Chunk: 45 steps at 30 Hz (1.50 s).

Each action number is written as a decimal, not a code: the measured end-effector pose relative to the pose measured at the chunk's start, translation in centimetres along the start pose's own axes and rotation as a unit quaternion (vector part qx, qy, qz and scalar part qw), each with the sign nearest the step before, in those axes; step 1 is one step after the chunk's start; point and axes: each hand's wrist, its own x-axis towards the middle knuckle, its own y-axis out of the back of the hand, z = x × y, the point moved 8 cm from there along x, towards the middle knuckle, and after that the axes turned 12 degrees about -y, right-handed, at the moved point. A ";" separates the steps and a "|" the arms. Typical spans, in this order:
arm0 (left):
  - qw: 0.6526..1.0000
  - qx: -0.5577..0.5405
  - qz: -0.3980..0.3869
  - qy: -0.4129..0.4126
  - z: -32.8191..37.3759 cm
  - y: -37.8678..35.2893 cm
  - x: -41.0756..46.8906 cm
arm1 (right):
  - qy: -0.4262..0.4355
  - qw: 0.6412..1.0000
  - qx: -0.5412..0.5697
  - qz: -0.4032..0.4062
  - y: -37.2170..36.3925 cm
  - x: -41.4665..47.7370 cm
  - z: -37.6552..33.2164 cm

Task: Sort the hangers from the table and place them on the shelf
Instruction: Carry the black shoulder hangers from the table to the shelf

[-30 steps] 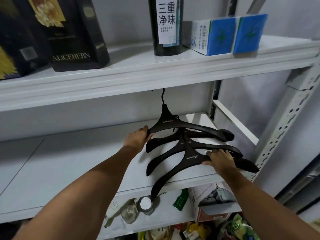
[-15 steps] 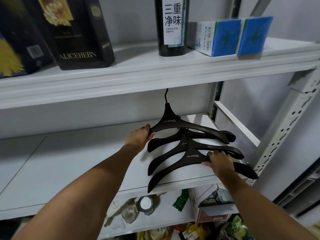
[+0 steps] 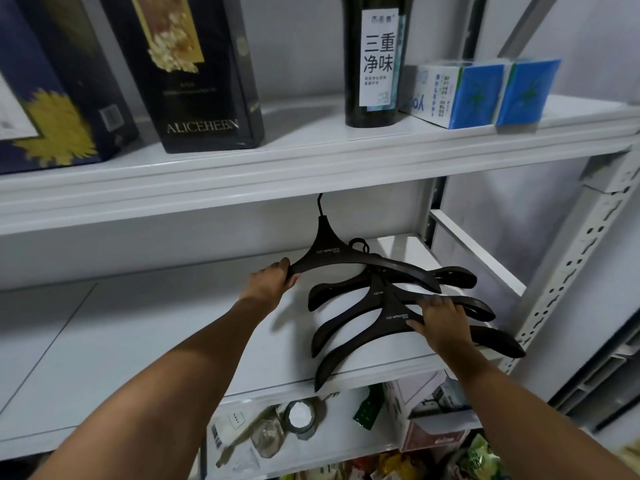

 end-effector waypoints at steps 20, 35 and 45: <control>0.994 -0.044 0.016 0.097 -19.3 -2.0 -10.5 | 0.090 0.984 0.089 0.123 10.7 1.0 -17.9; 0.994 -0.033 -0.042 0.094 -26.7 -6.2 -9.0 | 0.230 0.967 0.092 0.063 7.8 0.6 -29.5; 0.992 -0.051 -0.106 0.047 -26.8 -9.1 -5.8 | 0.208 0.973 0.095 0.036 5.8 0.4 -30.1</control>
